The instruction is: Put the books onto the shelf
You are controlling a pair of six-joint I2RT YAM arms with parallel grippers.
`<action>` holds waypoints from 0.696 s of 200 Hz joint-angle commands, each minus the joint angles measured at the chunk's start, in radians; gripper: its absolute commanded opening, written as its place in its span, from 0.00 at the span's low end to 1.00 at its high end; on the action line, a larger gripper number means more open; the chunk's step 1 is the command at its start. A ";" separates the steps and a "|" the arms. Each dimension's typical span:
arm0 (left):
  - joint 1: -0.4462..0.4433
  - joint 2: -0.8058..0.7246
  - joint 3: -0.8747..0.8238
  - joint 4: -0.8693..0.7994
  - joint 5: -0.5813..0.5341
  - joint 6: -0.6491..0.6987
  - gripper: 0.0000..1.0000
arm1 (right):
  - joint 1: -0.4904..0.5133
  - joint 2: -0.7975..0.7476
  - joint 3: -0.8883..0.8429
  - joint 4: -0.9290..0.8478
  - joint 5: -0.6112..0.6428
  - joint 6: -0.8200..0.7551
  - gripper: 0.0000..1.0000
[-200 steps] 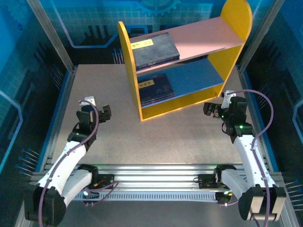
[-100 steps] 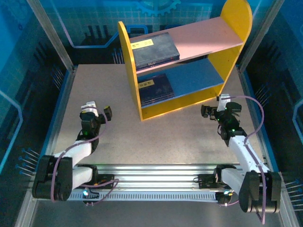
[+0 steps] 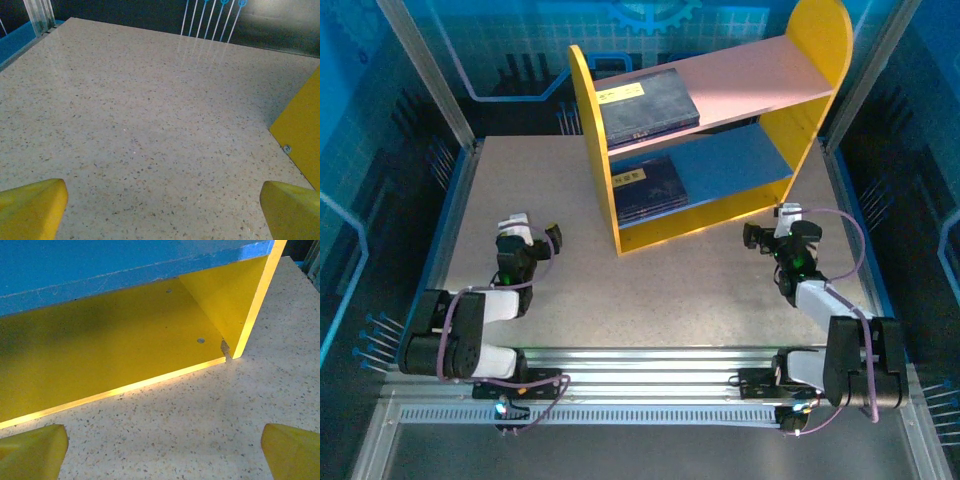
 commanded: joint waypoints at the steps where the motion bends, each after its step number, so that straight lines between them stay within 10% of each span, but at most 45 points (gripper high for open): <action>1: 0.013 0.029 0.020 0.075 0.015 0.025 0.99 | -0.017 0.035 -0.031 0.151 -0.006 -0.015 1.00; 75: 0.002 0.151 0.091 0.061 0.068 0.063 0.99 | -0.004 0.220 -0.027 0.371 -0.213 -0.011 1.00; 139: 0.000 0.151 0.091 0.059 0.068 0.066 1.00 | 0.087 0.296 -0.011 0.388 -0.098 -0.090 1.00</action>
